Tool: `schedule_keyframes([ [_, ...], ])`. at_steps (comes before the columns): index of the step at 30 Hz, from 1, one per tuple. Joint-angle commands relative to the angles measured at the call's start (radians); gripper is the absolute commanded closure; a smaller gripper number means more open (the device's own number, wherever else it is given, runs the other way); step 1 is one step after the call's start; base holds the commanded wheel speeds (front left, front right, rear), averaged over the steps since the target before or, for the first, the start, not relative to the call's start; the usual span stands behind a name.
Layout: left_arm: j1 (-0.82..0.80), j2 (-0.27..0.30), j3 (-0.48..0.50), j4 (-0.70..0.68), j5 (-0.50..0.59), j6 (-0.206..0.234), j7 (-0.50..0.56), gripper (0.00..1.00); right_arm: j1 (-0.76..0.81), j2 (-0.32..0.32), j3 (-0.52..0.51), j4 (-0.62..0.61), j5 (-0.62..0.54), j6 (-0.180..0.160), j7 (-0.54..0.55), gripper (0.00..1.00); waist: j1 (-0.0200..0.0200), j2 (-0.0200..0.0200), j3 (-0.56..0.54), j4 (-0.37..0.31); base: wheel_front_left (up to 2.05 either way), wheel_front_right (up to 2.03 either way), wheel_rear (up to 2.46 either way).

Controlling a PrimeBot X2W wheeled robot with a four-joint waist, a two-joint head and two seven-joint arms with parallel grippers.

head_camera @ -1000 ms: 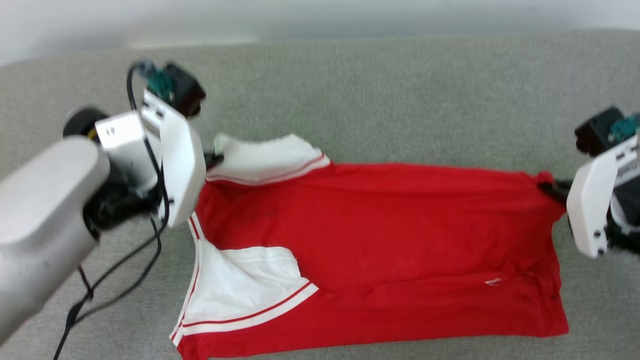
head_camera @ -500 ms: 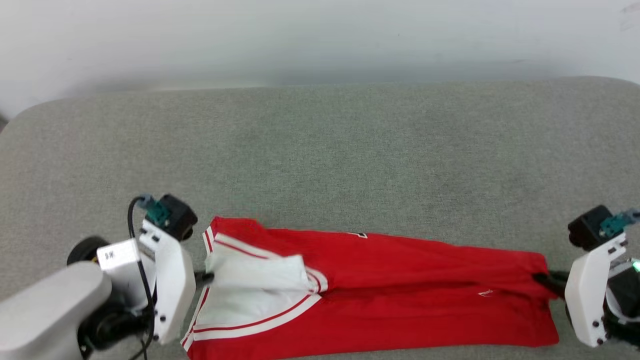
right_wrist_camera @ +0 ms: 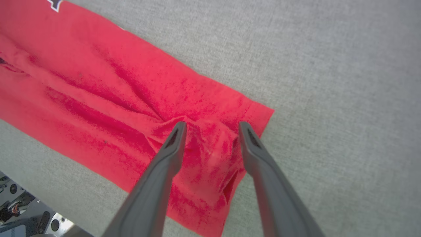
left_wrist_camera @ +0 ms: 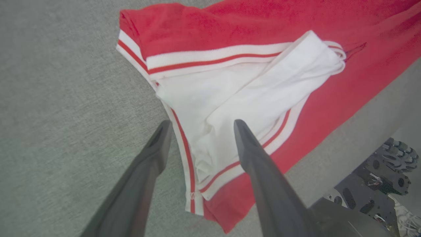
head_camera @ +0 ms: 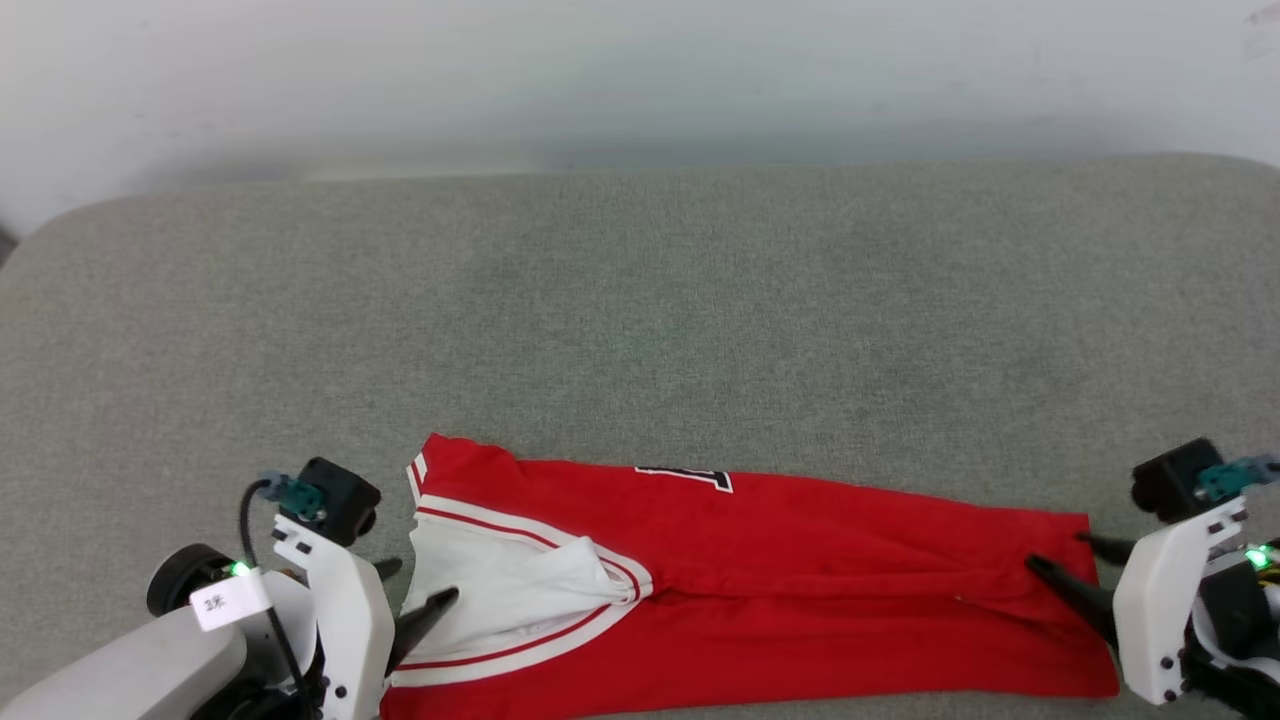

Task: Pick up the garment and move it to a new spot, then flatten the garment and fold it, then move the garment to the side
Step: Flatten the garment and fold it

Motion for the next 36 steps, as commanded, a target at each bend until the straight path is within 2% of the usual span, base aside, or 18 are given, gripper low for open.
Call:
schedule_keyframes([
  [1,0.017,0.005,0.012,-0.007,0.015,0.015,-0.033,0.00,0.017,-0.009,-0.013,-0.016,0.005,-0.001,-0.015,0.00,0.0001,0.0000,-0.017,0.003,0.00,0.00,0.00],
  [3,0.027,0.009,0.047,-0.019,0.028,0.052,-0.118,0.00,0.029,-0.022,-0.051,-0.040,0.006,-0.001,-0.045,0.00,0.0001,0.0000,-0.029,0.004,0.00,0.00,0.00],
  [7,0.065,0.016,0.100,-0.033,0.087,0.153,-0.301,0.00,0.057,-0.024,-0.157,-0.063,0.016,-0.001,-0.097,0.00,0.0001,0.0000,-0.039,0.004,0.00,0.00,0.00],
  [12,0.121,-0.006,0.157,-0.030,0.124,0.258,-0.488,0.00,0.105,0.006,-0.295,-0.027,0.015,-0.001,-0.131,0.00,0.0001,0.0000,-0.040,0.013,0.00,0.00,0.00],
  [17,0.185,-0.064,0.245,-0.018,0.178,0.345,-0.547,0.00,0.158,0.045,-0.381,0.020,0.060,-0.001,-0.092,0.00,0.0001,0.0000,-0.033,0.024,0.00,0.00,0.00],
  [20,0.235,-0.115,0.350,-0.037,0.273,0.383,-0.550,0.00,0.189,0.061,-0.407,0.040,0.099,-0.001,-0.052,0.00,0.0001,0.0000,-0.024,0.032,0.00,0.00,0.00],
  [24,0.332,-0.188,0.501,-0.067,0.413,0.408,-0.549,0.00,0.215,0.085,-0.422,0.056,0.154,-0.001,0.001,0.00,0.0001,0.0000,-0.011,0.041,0.00,0.00,0.00],
  [27,0.405,-0.250,0.602,-0.088,0.506,0.399,-0.550,0.00,0.227,0.110,-0.433,0.070,0.202,-0.001,0.035,0.00,0.0001,0.0000,-0.003,0.048,0.00,0.00,0.00],
  [30,0.462,-0.310,0.685,-0.104,0.586,0.376,-0.549,0.00,0.230,0.133,-0.431,0.090,0.241,-0.001,0.069,0.00,0.0001,0.0000,0.003,0.056,0.00,0.00,0.00],
  [36,0.536,-0.416,0.792,-0.093,0.700,0.297,-0.550,0.00,0.233,0.182,-0.384,0.112,0.322,-0.001,0.156,0.00,0.0001,0.0000,0.014,0.076,0.00,0.00,0.00],
])
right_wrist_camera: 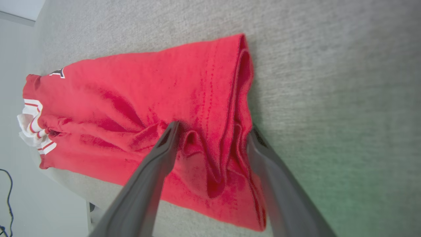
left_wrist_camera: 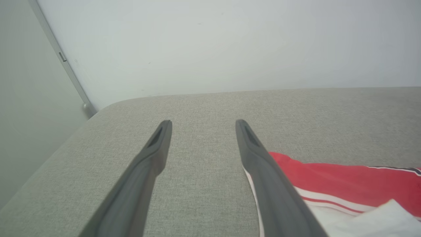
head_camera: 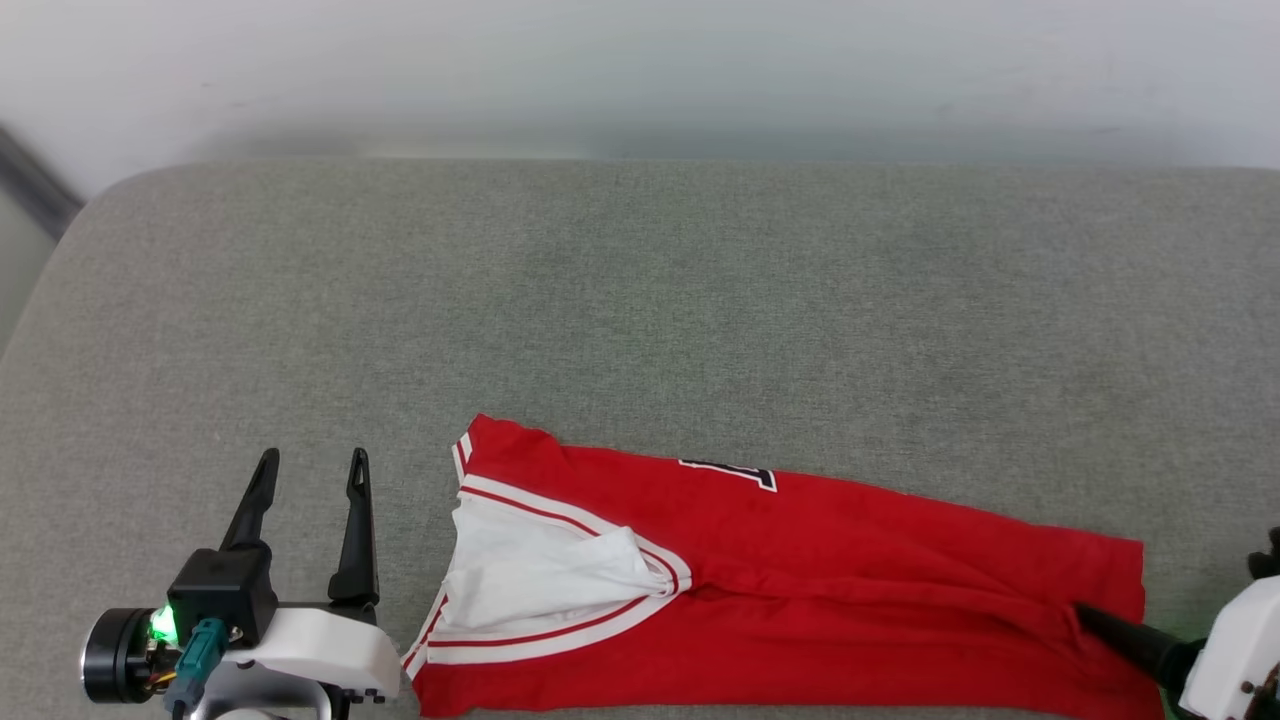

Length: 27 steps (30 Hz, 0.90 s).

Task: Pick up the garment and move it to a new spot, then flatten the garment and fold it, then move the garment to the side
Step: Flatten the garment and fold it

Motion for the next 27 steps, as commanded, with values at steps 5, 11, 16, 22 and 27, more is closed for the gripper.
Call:
schedule_keyframes([
  [5,0.032,-0.082,0.081,0.027,0.087,-0.068,-0.004,0.00,0.001,0.042,0.072,-0.006,0.057,-0.001,0.084,0.00,0.0000,-0.0001,0.014,0.012,0.00,0.00,0.00],
  [11,0.030,-0.163,0.154,0.054,0.171,-0.135,-0.004,0.00,-0.049,0.055,0.138,0.042,0.061,-0.001,0.129,0.66,0.0000,-0.0001,0.023,0.021,0.00,0.00,0.00],
  [16,0.040,-0.219,0.212,0.046,0.235,-0.176,-0.004,0.00,-0.081,0.043,0.156,0.067,0.065,-0.001,0.115,1.00,0.0000,-0.0001,0.022,0.028,0.00,0.00,0.00],
  [22,0.061,-0.264,0.260,0.043,0.283,-0.210,-0.004,0.00,-0.094,-0.001,0.153,0.081,0.070,-0.001,0.082,1.00,0.0000,-0.0001,0.003,0.022,0.00,0.00,0.00],
  [27,0.087,-0.299,0.298,0.034,0.325,-0.235,-0.004,0.00,-0.079,-0.072,0.125,0.073,0.091,-0.001,0.063,1.00,0.0000,-0.0001,-0.024,0.012,0.00,0.00,0.00],
])
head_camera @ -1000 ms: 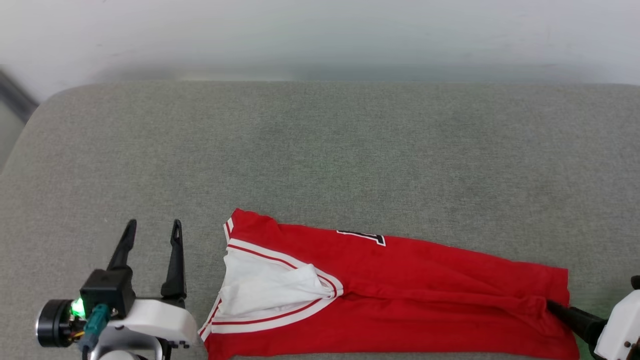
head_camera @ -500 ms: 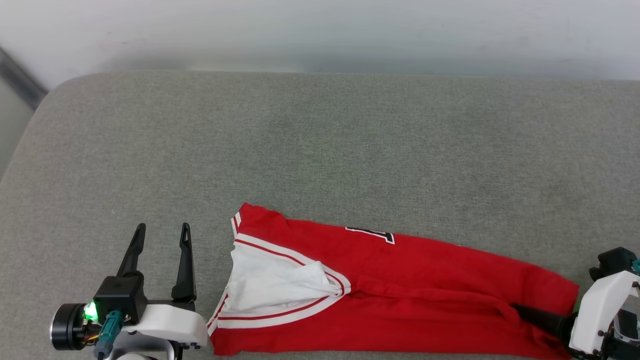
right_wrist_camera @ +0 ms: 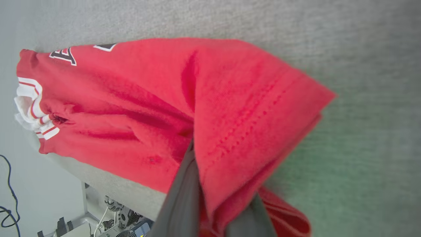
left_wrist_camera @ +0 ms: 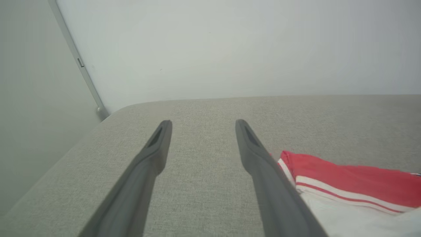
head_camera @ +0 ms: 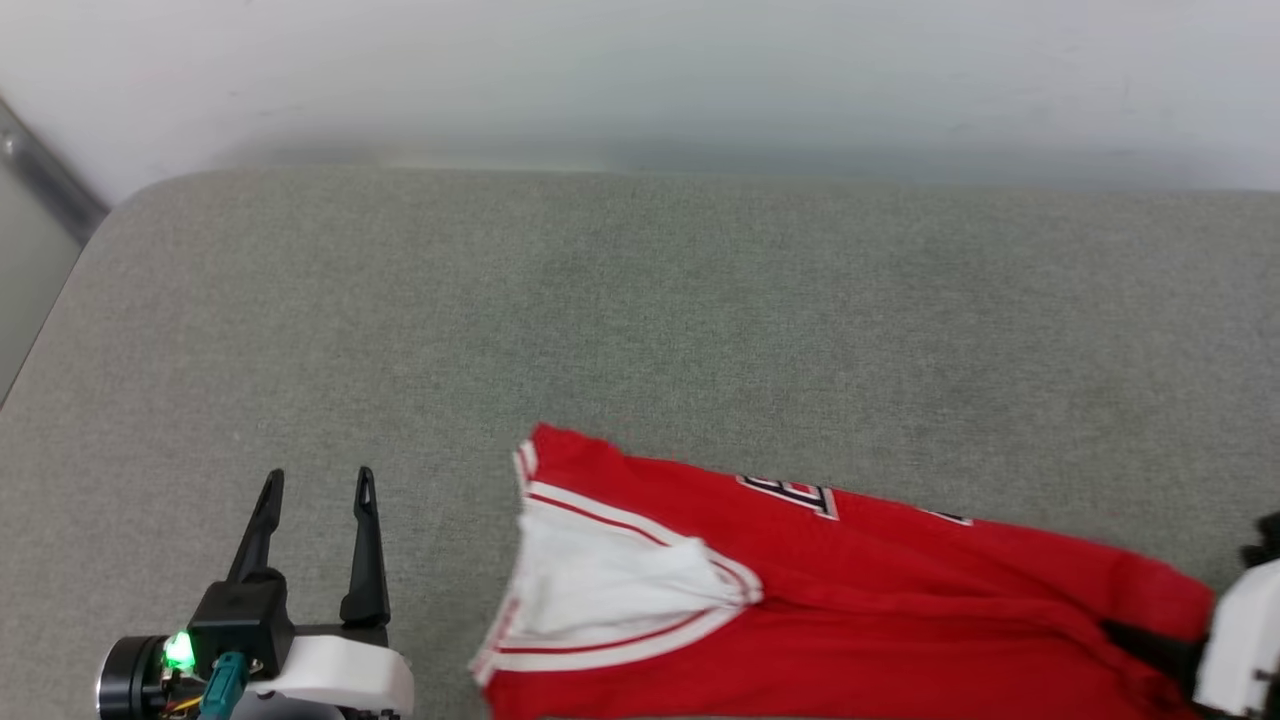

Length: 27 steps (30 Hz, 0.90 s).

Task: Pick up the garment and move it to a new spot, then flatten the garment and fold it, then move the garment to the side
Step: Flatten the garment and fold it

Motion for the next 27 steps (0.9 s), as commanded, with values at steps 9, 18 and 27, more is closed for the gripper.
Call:
schedule_keyframes([
  [9,0.049,-0.039,0.048,-0.009,0.051,-0.036,-0.003,0.00,0.061,-0.129,-0.050,-0.012,0.003,-0.002,0.024,1.00,-0.0001,-0.0001,-0.049,-0.016,0.00,0.00,0.00],
  [18,0.069,-0.069,0.086,-0.012,0.080,-0.068,-0.003,0.00,0.042,-0.043,-0.002,-0.363,-0.010,-0.001,0.152,1.00,-0.0001,-0.0001,-0.057,-0.021,0.00,0.00,0.00],
  [27,0.034,-0.080,0.091,-0.009,0.090,-0.090,-0.003,0.00,-0.125,0.130,0.112,-0.406,-0.145,-0.001,0.227,1.00,-0.0001,-0.0001,-0.022,-0.001,0.00,0.00,0.00],
])
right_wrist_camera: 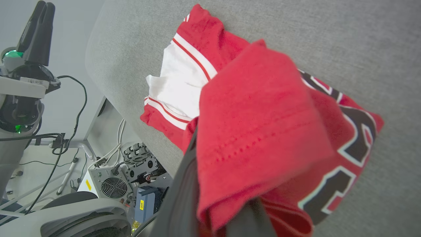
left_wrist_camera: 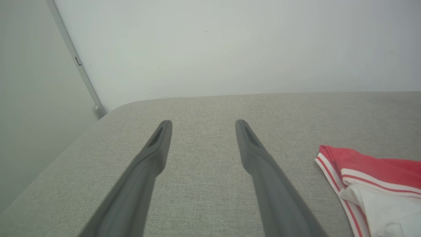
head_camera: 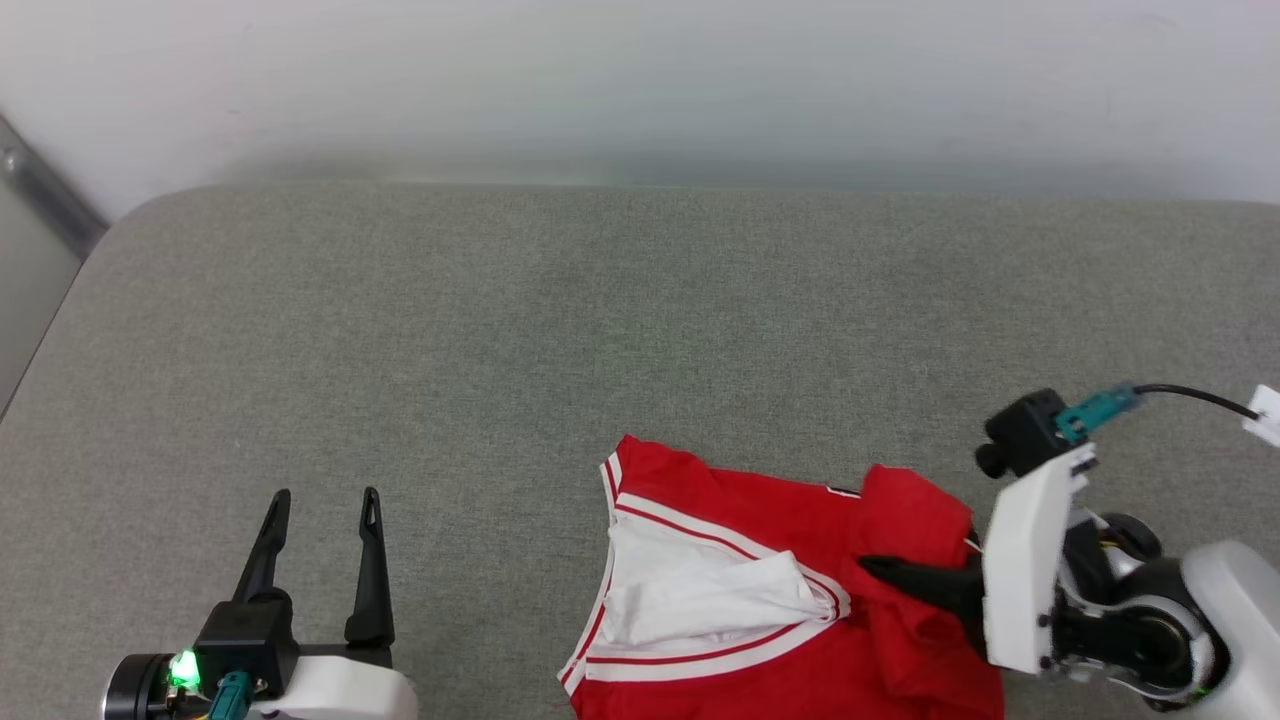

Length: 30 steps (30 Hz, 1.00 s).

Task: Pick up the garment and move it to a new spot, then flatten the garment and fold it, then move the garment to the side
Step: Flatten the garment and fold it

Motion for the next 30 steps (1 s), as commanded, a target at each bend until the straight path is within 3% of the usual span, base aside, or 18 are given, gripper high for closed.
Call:
schedule_keyframes([
  [1,-0.012,-0.002,0.001,0.001,0.004,-0.003,-0.002,0.00,-0.037,0.025,0.024,0.009,-0.021,0.000,0.008,1.00,0.0000,0.0000,0.010,0.005,0.00,0.00,0.00],
  [10,-0.052,-0.016,-0.005,0.012,0.012,-0.018,-0.002,0.00,-0.229,0.181,0.204,0.199,-0.144,0.000,-0.012,1.00,0.0000,0.0000,0.058,0.025,0.00,0.00,0.00],
  [20,-0.082,-0.023,-0.005,0.027,0.011,-0.024,-0.002,0.00,-0.314,0.220,0.375,0.432,-0.200,0.000,-0.112,1.00,0.0000,0.0000,0.076,0.043,0.00,0.00,0.00],
  [21,-0.077,-0.024,-0.001,0.028,0.011,-0.023,-0.002,0.00,-0.323,0.220,0.383,0.433,-0.196,0.000,-0.130,0.73,0.0000,0.0000,0.072,0.040,0.00,0.00,0.00],
  [22,-0.070,-0.024,0.001,0.030,0.011,-0.023,-0.002,0.00,-0.327,0.217,0.387,0.429,-0.184,0.000,-0.151,0.13,0.0000,0.0000,0.066,0.037,0.00,0.00,0.00],
  [23,-0.062,-0.024,0.003,0.034,0.014,-0.024,-0.002,0.00,-0.330,0.210,0.390,0.420,-0.176,0.000,-0.174,0.00,0.0000,0.0000,0.059,0.034,0.00,0.00,0.00],
  [30,-0.021,-0.026,0.010,0.033,0.021,-0.026,-0.002,0.00,-0.315,0.096,0.379,0.289,-0.178,0.000,-0.376,0.00,0.0000,0.0000,0.005,0.005,0.00,0.00,0.00],
])
